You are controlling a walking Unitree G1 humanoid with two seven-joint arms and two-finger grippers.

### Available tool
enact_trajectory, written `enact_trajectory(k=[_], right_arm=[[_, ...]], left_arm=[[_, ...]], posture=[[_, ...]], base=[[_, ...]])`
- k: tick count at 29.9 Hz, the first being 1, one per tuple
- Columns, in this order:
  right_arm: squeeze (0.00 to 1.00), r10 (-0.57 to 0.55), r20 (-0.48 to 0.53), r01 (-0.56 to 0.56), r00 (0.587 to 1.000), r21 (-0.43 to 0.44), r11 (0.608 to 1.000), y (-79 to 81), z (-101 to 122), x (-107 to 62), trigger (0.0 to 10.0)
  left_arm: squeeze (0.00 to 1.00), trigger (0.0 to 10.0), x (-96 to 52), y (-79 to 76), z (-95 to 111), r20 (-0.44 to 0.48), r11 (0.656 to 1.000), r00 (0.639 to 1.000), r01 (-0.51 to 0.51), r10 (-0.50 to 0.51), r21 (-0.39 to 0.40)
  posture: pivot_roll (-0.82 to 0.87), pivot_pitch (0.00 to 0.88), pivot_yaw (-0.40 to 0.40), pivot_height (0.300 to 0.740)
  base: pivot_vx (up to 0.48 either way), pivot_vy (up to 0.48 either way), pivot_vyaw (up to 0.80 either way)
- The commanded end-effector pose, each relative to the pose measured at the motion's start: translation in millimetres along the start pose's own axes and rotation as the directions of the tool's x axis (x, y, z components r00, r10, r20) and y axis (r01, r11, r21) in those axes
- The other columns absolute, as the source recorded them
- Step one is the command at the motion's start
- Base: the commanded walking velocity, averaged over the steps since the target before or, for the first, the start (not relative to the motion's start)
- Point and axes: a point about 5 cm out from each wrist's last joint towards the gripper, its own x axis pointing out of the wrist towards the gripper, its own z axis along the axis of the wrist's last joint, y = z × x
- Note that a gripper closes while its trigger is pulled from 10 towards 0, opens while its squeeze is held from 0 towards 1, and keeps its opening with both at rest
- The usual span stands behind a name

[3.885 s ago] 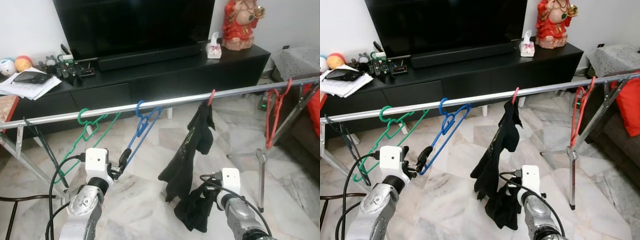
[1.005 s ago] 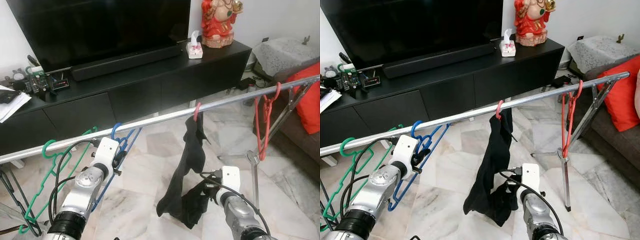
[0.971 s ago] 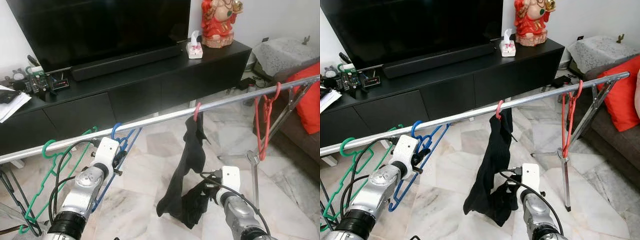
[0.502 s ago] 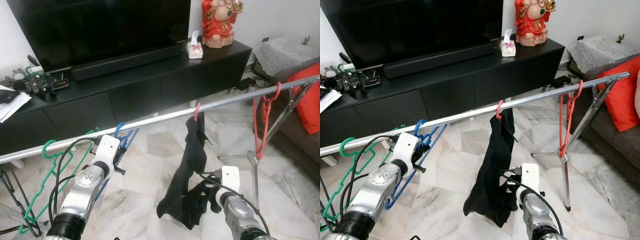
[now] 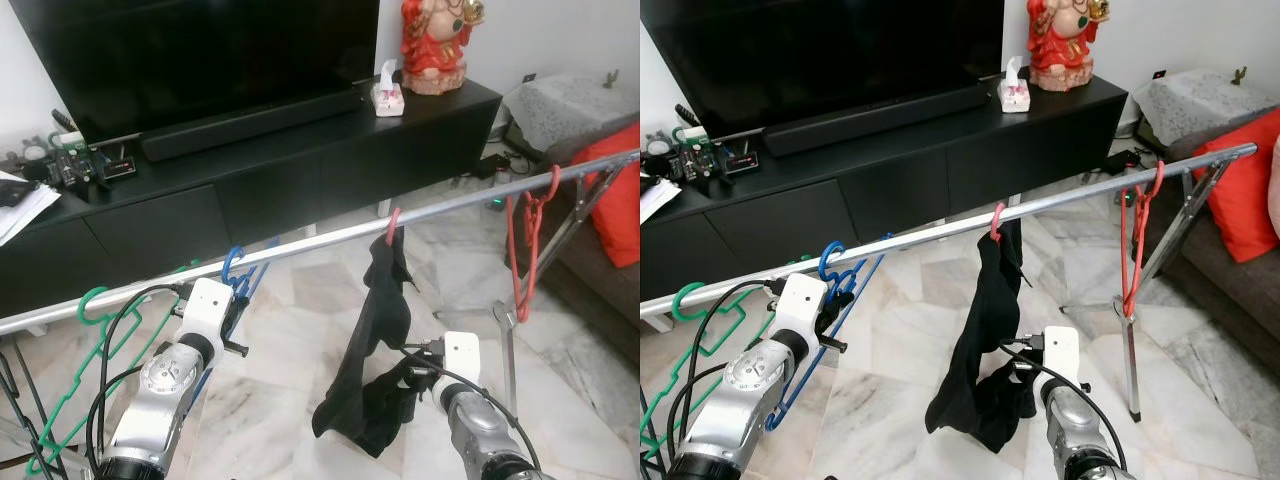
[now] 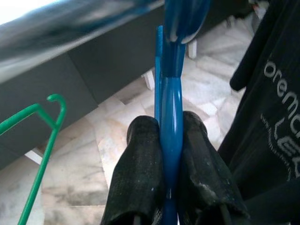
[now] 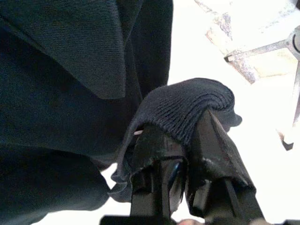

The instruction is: Hang hanger

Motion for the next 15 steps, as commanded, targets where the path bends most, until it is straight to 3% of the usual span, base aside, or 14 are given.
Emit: enact_trajectory(k=[1, 9, 10, 11, 12, 15], right_arm=[[0.0, 0.008, 0.018, -0.008, 1.0, -0.001, 1.0, 3.0, 6.6, 2.2, 10.0], [0.0, 0.011, 0.015, -0.011, 1.0, -0.003, 1.0, 3.2, 6.1, 2.1, 10.0], [0.0, 0.01, 0.015, -0.01, 1.0, -0.003, 1.0, 3.1, 5.8, 2.0, 10.0], [0.0, 0.009, 0.015, -0.009, 1.0, -0.002, 1.0, 3.0, 5.8, 2.0, 10.0], [0.0, 0.007, 0.015, -0.007, 1.0, -0.001, 1.0, 2.7, 5.6, 1.9, 10.0], [0.0, 0.005, 0.015, -0.005, 1.0, 0.0, 1.0, 2.4, 5.3, 1.8, 10.0]], left_arm=[[0.0, 0.0, -10.2, 4.4, 5.4, 0.054, 0.998, 0.997, -0.046, 0.049, -0.045], [0.0, 0.4, -20.6, -2.7, 6.4, 0.093, 0.994, 0.994, -0.057, 0.066, -0.092], [0.0, 2.0, -26.3, -8.8, 4.2, 0.099, 0.995, 0.994, -0.031, 0.041, -0.093], [0.0, 2.0, -27.8, -10.0, 3.7, 0.099, 0.995, 0.994, -0.026, 0.035, -0.092], [0.0, 10.0, -33.5, -10.6, -1.0, 0.097, 0.997, 0.995, -0.02, 0.028, -0.079], [0.0, 10.0, -40.1, -11.2, -6.3, 0.094, 0.998, 0.995, -0.013, 0.019, -0.064]], posture=[[-0.12, 0.0, 0.045, 0.74], [-0.12, 0.0, 0.045, 0.74], [-0.12, 0.0, 0.047, 0.74], [-0.12, 0.0, 0.047, 0.74], [-0.12, 0.0, 0.049, 0.74], [-0.12, 0.0, 0.049, 0.74]], base=[[0.0, 0.0, 0.0], [0.0, 0.0, 0.0], [0.0, 0.0, 0.0], [0.0, 0.0, 0.0], [0.0, 0.0, 0.0], [0.0, 0.0, 0.0]])
